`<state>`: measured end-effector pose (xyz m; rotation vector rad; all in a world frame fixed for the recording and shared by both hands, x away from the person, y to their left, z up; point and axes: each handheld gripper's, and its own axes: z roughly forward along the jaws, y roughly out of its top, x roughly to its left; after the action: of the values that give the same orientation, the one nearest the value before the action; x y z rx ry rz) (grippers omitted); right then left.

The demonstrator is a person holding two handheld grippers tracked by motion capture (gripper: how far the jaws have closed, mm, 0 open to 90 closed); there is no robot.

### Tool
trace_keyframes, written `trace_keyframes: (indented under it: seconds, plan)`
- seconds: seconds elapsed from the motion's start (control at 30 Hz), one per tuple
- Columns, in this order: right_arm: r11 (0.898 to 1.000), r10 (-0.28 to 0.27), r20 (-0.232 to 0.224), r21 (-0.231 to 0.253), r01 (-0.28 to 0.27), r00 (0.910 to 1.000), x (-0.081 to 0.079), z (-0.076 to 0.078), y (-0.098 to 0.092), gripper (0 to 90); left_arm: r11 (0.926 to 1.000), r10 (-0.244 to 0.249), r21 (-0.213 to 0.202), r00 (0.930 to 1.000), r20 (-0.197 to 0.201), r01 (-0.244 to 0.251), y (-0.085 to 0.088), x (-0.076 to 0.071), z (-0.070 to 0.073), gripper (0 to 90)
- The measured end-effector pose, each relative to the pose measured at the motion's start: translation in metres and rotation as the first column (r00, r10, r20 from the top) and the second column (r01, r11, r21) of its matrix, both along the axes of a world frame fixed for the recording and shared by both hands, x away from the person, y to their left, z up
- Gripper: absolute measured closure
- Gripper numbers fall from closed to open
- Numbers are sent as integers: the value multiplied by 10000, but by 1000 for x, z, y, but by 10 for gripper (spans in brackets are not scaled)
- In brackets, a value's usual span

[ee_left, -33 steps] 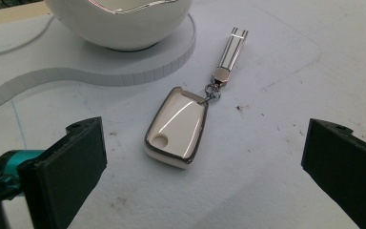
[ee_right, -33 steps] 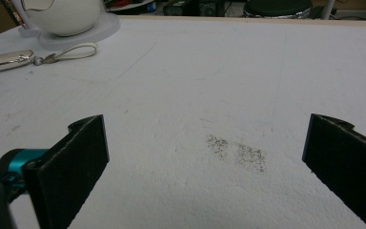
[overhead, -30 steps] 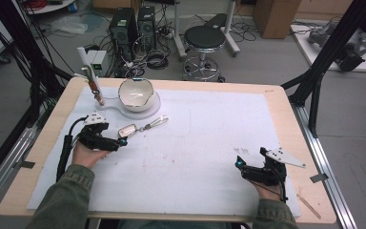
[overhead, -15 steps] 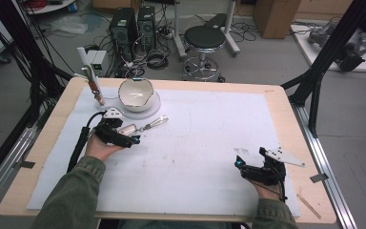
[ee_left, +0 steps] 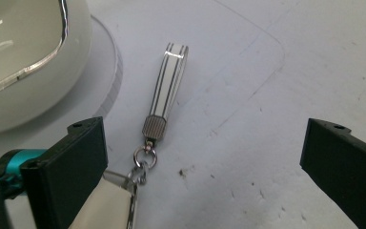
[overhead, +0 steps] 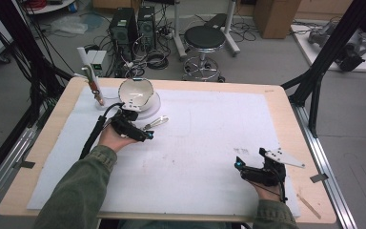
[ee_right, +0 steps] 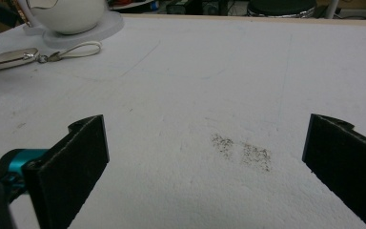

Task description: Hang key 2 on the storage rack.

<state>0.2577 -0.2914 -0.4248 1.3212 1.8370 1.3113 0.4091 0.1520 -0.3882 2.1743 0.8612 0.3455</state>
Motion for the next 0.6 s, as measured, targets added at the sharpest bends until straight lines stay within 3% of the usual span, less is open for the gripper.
trace_keyframes:
  seconds: [0.27,0.33,0.6]
  plan:
    - [9999,101,115,-110,-100,9999,0,1,1,5,9966,-256,777,9995,-196,271,-22,17,-7,42]
    - [9999,97,124,-90,-96,9999,0,0,0,5,9962,-337,797,9990,-300,360,-27,22,-10,42]
    - [9998,166,121,-87,-165,9998,0,0,-2,5,9855,-646,1532,9962,-590,730,-49,40,-17,42]
